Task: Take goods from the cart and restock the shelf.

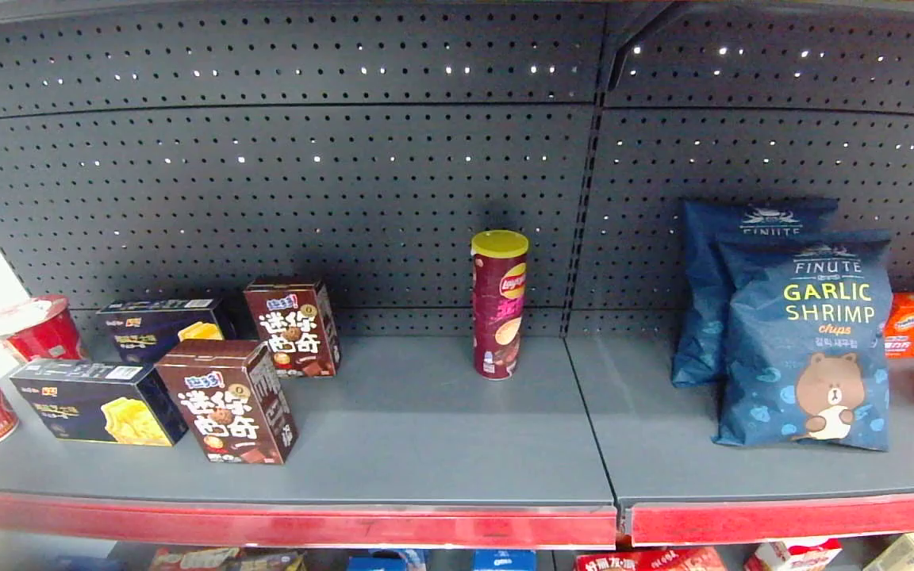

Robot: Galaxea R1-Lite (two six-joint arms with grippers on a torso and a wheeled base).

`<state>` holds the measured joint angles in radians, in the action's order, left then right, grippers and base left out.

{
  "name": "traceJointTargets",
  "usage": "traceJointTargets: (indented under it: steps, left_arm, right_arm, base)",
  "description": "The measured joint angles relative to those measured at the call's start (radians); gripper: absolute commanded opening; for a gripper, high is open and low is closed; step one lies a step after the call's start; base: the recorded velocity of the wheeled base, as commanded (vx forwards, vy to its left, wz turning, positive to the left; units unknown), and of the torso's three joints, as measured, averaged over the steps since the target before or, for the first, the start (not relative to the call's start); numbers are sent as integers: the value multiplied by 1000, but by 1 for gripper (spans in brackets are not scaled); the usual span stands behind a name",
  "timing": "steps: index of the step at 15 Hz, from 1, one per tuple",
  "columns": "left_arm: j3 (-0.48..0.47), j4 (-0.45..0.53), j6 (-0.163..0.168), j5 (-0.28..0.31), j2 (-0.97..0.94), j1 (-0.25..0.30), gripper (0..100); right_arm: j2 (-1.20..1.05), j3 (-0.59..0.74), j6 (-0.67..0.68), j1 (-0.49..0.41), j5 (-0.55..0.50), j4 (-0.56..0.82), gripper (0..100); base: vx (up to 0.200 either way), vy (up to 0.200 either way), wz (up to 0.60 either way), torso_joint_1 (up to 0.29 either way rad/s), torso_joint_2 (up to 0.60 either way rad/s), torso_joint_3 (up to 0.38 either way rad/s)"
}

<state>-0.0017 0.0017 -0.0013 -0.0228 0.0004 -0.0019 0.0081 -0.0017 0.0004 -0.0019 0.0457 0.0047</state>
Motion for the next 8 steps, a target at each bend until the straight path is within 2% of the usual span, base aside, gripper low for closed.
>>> traceJointTargets:
  steps: [8]
  left_arm:
    - [0,0,0,0,0,0,100]
  right_arm:
    - [0,0,0,0,0,0,100]
  base:
    - [0,0,600,2,4,4]
